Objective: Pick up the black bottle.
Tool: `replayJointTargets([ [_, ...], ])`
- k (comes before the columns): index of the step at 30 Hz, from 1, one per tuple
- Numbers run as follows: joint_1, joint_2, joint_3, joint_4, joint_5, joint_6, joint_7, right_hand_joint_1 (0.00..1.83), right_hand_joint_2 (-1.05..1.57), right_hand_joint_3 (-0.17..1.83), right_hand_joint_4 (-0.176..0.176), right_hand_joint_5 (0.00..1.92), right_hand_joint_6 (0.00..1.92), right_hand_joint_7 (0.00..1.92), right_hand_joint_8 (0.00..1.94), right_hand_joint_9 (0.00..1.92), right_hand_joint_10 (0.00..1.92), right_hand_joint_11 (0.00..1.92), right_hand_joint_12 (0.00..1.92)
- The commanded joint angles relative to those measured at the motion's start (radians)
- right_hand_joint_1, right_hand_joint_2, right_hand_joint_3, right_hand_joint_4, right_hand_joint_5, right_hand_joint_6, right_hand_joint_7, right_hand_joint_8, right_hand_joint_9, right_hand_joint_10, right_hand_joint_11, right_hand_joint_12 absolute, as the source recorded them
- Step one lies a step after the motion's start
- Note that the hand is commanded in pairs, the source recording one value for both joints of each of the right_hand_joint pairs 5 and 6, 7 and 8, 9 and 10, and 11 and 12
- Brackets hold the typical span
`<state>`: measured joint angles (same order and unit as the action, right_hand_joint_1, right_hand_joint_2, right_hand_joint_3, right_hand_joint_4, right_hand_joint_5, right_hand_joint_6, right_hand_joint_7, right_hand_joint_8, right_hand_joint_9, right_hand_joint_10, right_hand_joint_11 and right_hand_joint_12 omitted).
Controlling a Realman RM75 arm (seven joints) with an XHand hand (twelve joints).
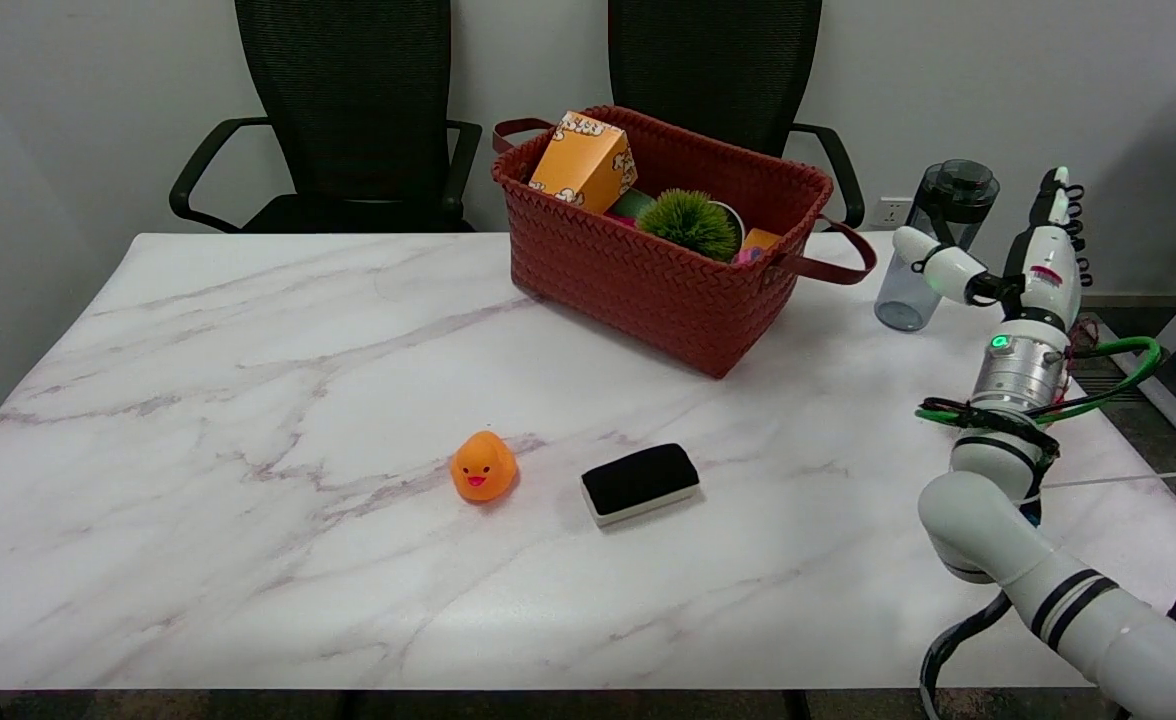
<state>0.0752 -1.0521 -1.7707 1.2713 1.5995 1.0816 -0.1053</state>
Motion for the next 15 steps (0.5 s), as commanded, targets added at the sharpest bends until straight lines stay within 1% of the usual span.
replayJointTargets([
  [1, 0.052, 0.01, 0.001, -0.081, 0.155, -0.02, 0.226, 0.85, 0.74, -0.17, 0.0, 0.0, 0.0, 0.1, 0.1, 0.15, 0.15, 0.24, 0.24],
  [10, 0.09, 0.014, -0.009, -0.109, 0.205, -0.126, 0.225, 0.8, 0.78, -0.17, 0.0, 0.0, 0.0, 0.03, 0.03, 0.11, 0.11, 0.23, 0.23],
  [15, 0.126, 0.017, -0.038, -0.141, 0.223, -0.153, 0.225, 0.78, 0.81, -0.17, 0.0, 0.0, 0.0, 0.0, 0.0, 0.1, 0.1, 0.22, 0.22],
])
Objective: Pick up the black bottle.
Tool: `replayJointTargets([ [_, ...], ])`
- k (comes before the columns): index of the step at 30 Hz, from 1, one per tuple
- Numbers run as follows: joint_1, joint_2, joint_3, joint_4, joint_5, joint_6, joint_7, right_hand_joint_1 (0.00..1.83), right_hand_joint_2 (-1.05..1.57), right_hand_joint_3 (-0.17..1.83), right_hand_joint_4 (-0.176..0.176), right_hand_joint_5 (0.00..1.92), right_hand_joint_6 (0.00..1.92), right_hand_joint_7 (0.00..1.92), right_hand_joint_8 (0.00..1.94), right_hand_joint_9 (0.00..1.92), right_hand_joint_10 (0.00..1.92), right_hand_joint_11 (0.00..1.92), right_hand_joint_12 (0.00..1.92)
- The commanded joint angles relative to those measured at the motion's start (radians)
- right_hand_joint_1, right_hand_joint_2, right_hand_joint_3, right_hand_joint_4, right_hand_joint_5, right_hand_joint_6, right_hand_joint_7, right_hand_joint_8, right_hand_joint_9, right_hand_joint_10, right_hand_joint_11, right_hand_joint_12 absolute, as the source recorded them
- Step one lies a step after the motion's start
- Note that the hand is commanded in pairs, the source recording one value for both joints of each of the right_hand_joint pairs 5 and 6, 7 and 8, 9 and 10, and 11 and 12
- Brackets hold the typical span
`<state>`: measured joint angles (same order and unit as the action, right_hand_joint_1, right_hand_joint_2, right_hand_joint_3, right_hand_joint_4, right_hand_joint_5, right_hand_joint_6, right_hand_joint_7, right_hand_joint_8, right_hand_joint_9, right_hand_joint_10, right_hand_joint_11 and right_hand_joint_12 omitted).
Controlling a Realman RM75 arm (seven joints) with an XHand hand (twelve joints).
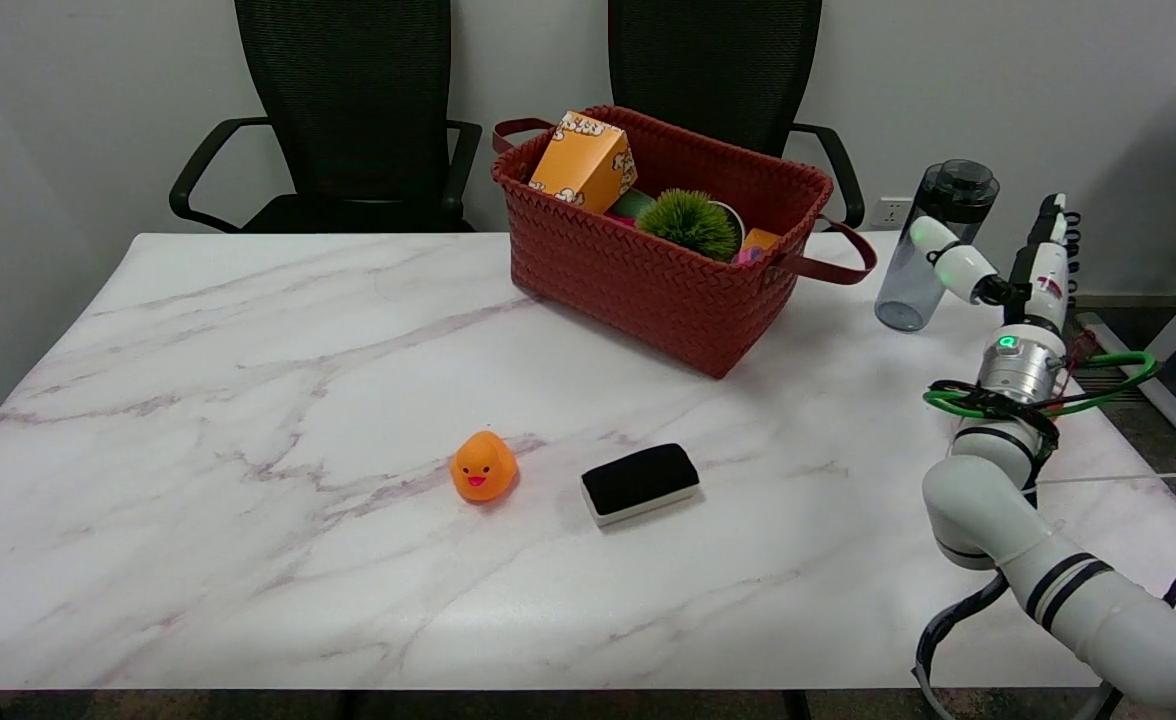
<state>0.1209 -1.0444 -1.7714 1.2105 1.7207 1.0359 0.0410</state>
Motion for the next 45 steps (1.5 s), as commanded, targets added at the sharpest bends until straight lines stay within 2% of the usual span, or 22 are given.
replayJointTargets([
  [1, 0.085, 0.009, -0.044, -0.086, 0.103, -0.108, 0.078, 0.78, 0.81, -0.17, 0.0, 0.0, 0.0, 0.0, 0.0, 0.09, 0.09, 0.22, 0.22],
  [12, 0.171, 0.01, -0.11, -0.187, 0.162, -0.143, 0.076, 0.78, 0.8, -0.17, 0.0, 0.0, 0.0, 0.0, 0.0, 0.08, 0.08, 0.2, 0.2],
  [37, 0.28, 0.006, -0.1, -0.365, 0.184, -0.196, 0.096, 0.78, 0.78, -0.17, 0.0, 0.0, 0.0, 0.0, 0.0, 0.0, 0.0, 0.14, 0.14],
  [45, 0.327, 0.003, -0.097, -0.427, 0.184, -0.29, 0.13, 0.79, 0.73, -0.17, 0.0, 0.0, 0.0, 0.0, 0.0, 0.0, 0.0, 0.12, 0.12],
])
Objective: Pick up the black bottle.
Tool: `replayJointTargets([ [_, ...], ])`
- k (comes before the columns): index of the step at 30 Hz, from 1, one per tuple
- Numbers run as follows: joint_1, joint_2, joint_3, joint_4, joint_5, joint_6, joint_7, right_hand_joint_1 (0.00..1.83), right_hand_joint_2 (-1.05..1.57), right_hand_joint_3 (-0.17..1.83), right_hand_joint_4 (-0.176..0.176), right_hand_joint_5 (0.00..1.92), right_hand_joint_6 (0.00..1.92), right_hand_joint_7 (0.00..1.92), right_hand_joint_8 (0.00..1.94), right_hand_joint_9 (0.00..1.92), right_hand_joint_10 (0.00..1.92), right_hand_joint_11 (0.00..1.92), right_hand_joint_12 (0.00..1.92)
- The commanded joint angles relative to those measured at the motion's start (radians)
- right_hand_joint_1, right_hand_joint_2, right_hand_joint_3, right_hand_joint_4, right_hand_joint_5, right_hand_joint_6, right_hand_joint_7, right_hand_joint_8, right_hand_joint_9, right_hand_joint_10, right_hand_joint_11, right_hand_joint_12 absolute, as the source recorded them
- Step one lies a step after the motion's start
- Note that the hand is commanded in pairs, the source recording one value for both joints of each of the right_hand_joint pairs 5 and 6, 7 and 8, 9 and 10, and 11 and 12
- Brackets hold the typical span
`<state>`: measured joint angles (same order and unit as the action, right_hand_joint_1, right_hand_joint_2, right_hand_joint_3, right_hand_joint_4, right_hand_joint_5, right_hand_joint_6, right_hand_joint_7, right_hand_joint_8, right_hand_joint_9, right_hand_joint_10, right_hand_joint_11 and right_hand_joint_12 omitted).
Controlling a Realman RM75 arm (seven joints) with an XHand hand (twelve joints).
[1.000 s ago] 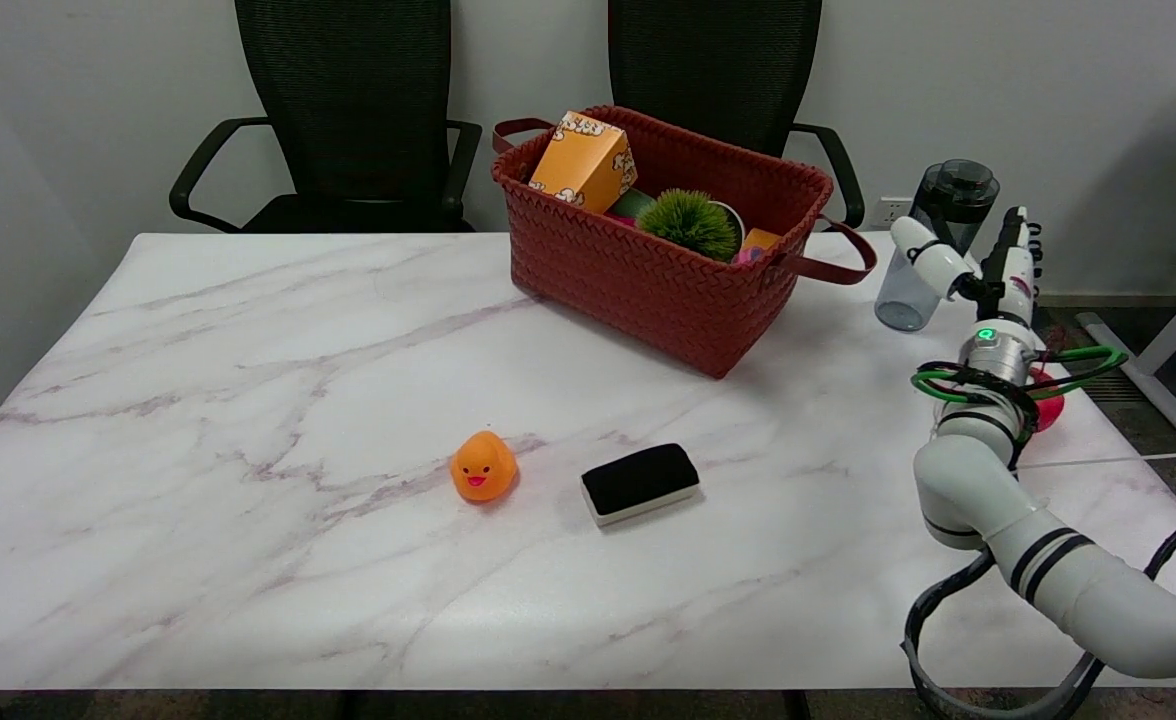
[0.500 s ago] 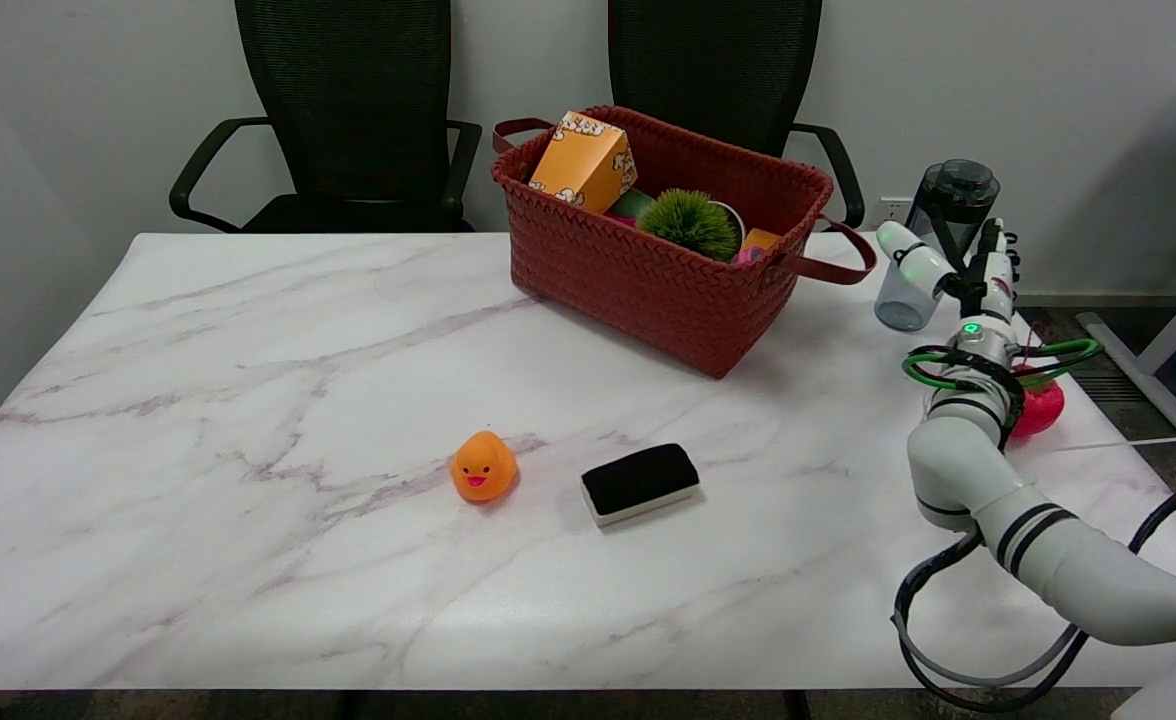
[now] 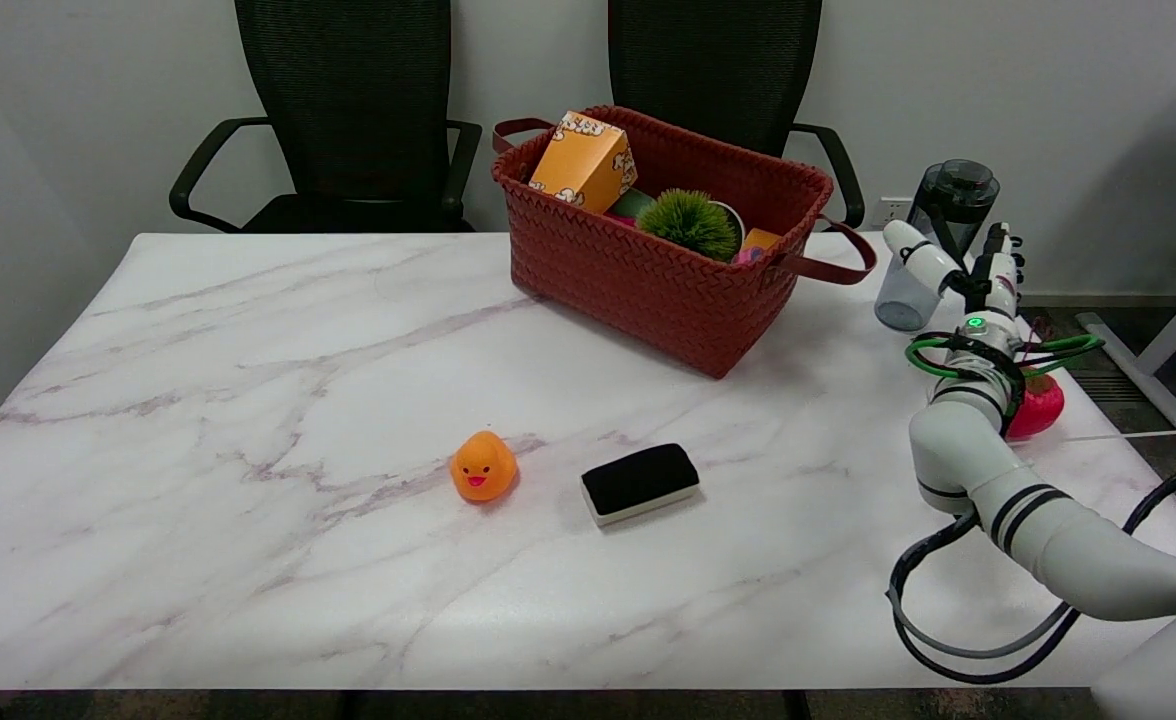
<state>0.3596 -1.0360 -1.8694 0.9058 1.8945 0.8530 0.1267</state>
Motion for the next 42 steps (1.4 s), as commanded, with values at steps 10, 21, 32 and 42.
replayJointTargets([
  [10, 0.132, -0.008, -0.012, -0.194, -0.004, -0.148, 0.15, 0.84, 0.63, -0.17, 0.0, 0.0, 0.0, 0.0, 0.0, 0.0, 0.0, 0.17, 0.17],
  [21, 0.139, -0.008, -0.008, -0.223, -0.014, -0.124, 0.215, 0.84, 0.64, -0.17, 0.0, 0.0, 0.0, 0.0, 0.0, 0.0, 0.0, 0.16, 0.16],
  [32, 0.153, -0.012, -0.016, -0.245, -0.015, -0.106, 0.33, 0.82, 0.73, -0.17, 0.0, 0.0, 0.0, 0.0, 0.0, 0.0, 0.0, 0.14, 0.14],
  [42, 0.221, -0.027, -0.081, -0.31, -0.037, -0.145, 0.392, 0.81, 0.76, -0.17, 0.0, 0.0, 0.0, 0.0, 0.0, 0.0, 0.0, 0.14, 0.14],
])
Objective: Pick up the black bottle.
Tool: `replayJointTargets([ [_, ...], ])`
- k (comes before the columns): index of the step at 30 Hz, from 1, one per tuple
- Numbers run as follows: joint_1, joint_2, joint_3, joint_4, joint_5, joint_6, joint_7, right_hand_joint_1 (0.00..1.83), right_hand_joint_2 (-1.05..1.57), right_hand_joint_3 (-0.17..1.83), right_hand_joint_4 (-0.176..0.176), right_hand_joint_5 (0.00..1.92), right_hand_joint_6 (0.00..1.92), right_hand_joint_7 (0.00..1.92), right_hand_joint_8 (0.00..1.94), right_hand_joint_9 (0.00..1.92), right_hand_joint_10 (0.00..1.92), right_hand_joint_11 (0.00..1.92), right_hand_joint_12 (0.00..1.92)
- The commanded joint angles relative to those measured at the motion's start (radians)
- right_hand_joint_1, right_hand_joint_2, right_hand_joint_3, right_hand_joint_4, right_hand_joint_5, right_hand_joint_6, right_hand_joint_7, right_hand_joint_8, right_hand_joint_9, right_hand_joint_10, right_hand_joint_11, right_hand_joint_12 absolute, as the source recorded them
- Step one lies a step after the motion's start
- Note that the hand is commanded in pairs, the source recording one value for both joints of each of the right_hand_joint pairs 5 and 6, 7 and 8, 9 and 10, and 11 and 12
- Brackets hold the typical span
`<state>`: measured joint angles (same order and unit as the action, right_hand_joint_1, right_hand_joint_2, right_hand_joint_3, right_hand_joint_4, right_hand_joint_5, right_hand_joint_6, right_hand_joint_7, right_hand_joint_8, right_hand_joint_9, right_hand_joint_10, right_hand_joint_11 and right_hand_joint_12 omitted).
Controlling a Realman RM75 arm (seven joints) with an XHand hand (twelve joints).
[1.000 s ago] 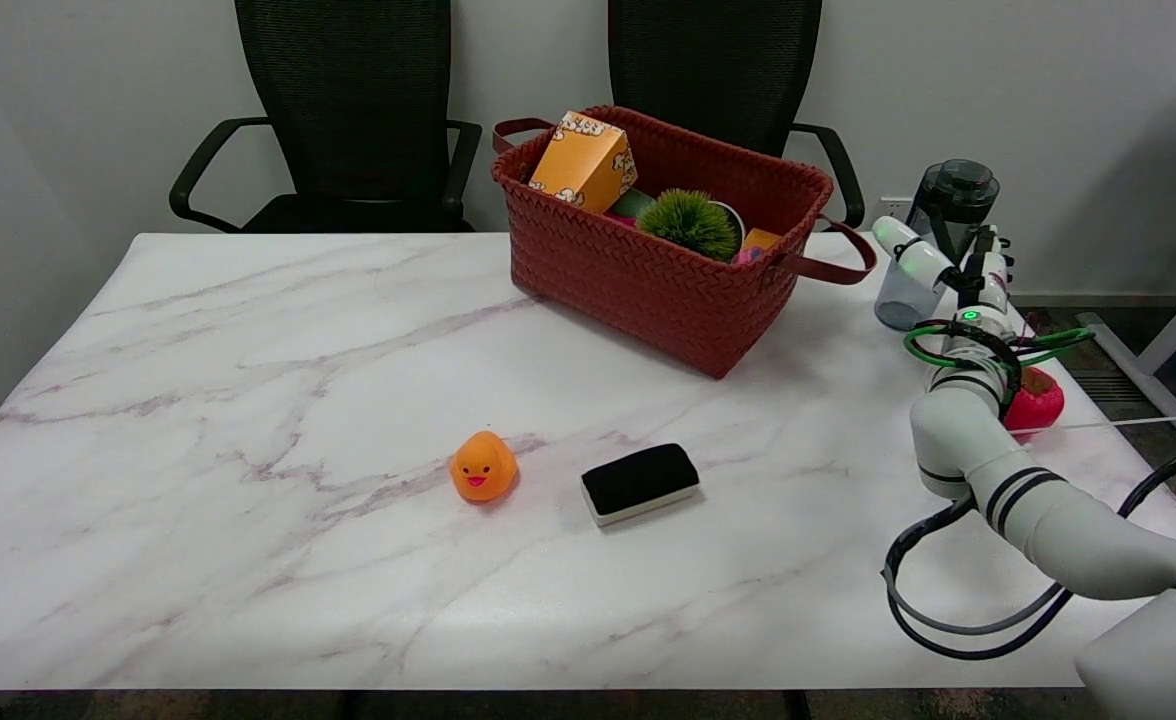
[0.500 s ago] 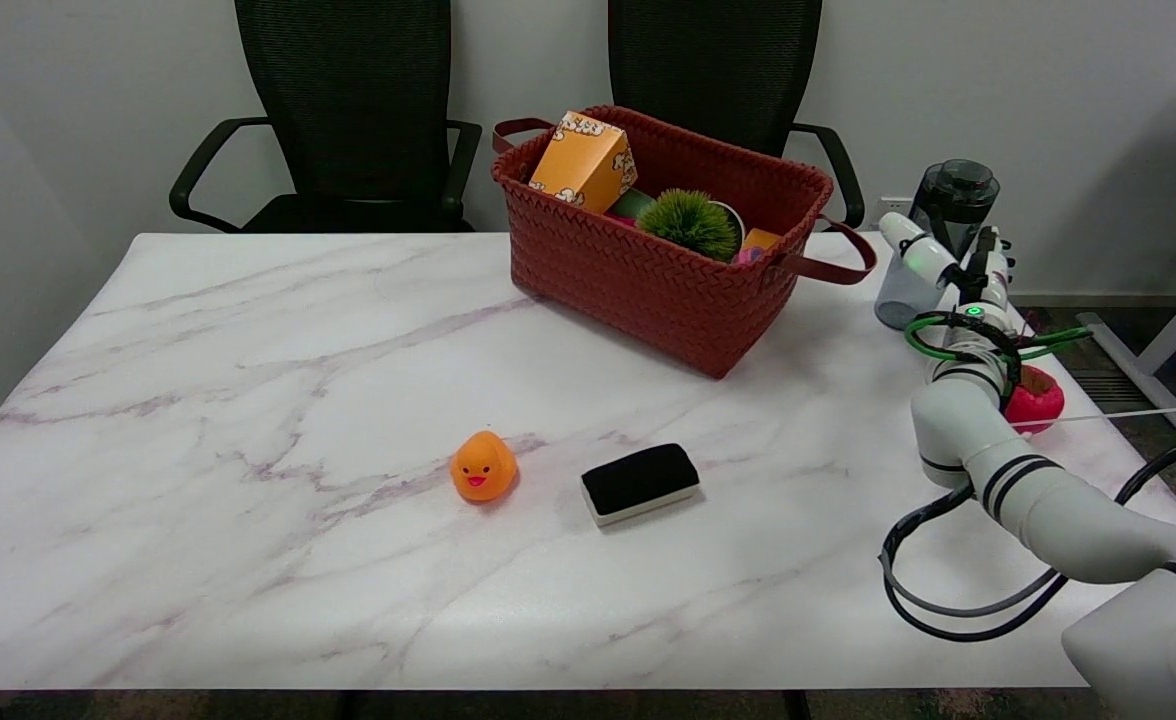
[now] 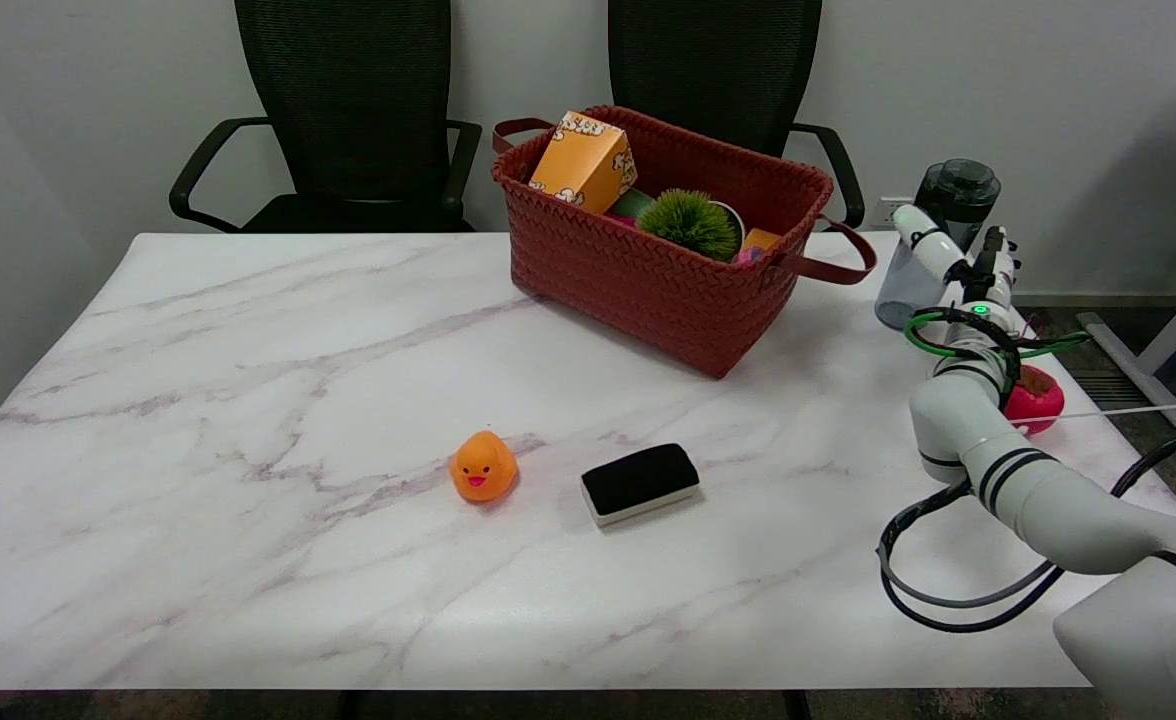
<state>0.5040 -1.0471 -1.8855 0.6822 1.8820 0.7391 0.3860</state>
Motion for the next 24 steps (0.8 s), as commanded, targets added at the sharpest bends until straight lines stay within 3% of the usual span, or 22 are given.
replayJointTargets([
  [1, 0.08, -0.017, -0.072, -0.092, -0.026, -0.035, 0.14, 0.81, 0.76, -0.17, 0.0, 0.0, 0.0, 0.0, 0.0, 0.0, 0.0, 0.14, 0.14],
  [19, 0.105, -0.025, -0.113, -0.134, -0.028, -0.083, 0.145, 0.82, 0.76, -0.17, 0.0, 0.0, 0.0, 0.0, 0.0, 0.0, 0.0, 0.15, 0.15],
  [24, 0.102, -0.023, -0.106, -0.134, -0.028, -0.081, 0.145, 0.97, 0.77, -0.17, 0.0, 0.0, 0.0, 0.0, 0.0, 0.0, 0.0, 0.16, 0.16],
])
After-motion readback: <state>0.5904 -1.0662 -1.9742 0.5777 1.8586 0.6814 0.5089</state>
